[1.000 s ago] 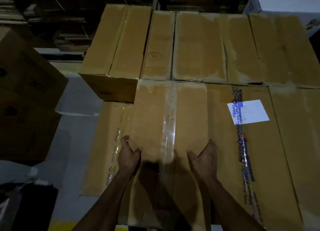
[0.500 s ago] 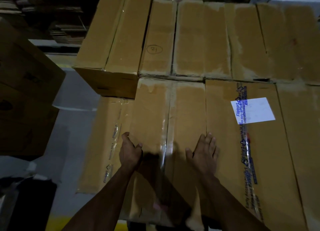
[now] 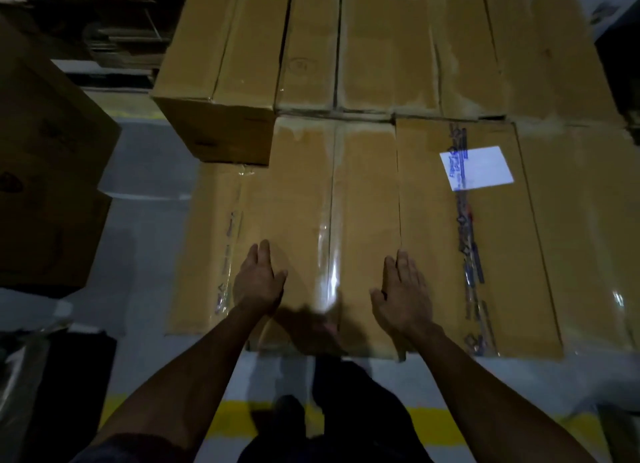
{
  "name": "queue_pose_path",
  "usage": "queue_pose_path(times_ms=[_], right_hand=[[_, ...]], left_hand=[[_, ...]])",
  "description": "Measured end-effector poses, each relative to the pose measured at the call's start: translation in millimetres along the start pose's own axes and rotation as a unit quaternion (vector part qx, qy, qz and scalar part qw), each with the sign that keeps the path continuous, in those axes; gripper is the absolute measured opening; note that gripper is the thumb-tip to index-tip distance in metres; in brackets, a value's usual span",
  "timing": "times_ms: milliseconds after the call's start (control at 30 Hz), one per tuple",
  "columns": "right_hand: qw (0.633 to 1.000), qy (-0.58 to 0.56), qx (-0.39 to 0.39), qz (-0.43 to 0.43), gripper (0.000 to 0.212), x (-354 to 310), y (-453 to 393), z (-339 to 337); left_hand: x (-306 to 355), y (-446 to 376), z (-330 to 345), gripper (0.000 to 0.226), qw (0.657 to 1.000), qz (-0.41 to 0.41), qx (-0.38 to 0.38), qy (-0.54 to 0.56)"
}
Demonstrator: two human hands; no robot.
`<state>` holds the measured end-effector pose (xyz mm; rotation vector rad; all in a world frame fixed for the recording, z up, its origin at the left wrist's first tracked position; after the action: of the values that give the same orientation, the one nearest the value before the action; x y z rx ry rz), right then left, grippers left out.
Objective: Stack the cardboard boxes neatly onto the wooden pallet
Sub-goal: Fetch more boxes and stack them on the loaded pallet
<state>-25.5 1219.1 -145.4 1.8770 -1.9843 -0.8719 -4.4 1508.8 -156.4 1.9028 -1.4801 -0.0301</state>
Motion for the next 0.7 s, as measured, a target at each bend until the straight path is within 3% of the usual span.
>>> queue_pose_path(times_ms=[200, 400, 533, 700], right_hand=[[0.999, -0.021, -0.028, -0.004, 0.069, 17, 66, 37], [0.999, -0.017, -0.03, -0.011, 0.072, 33, 103, 59], [1.0, 0.026, -0.013, -0.007, 0.089, 34, 111, 67], [0.998, 0.036, 0.053, -0.005, 0.078, 32, 111, 63]], left_hand=[[-39, 84, 43, 0.081, 0.998, 0.031, -0.052, -0.009], [-56, 110, 61, 0.092, 0.994, 0.051, -0.092, -0.019], [-57, 107, 60, 0.091, 0.994, 0.045, -0.067, -0.077], [-55, 104, 56, 0.084, 0.996, 0.062, -0.027, -0.066]])
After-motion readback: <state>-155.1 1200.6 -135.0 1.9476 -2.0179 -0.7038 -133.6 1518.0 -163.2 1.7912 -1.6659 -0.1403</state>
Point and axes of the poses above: each hand's wrist, its own y-axis away from the middle knuckle, its own z-axis out of the palm, x = y × z, the point moved 9 cm from there along -y, towards the middle knuckle, and after that the axes turned 7 degrees about -x, right-handed, at the moved point
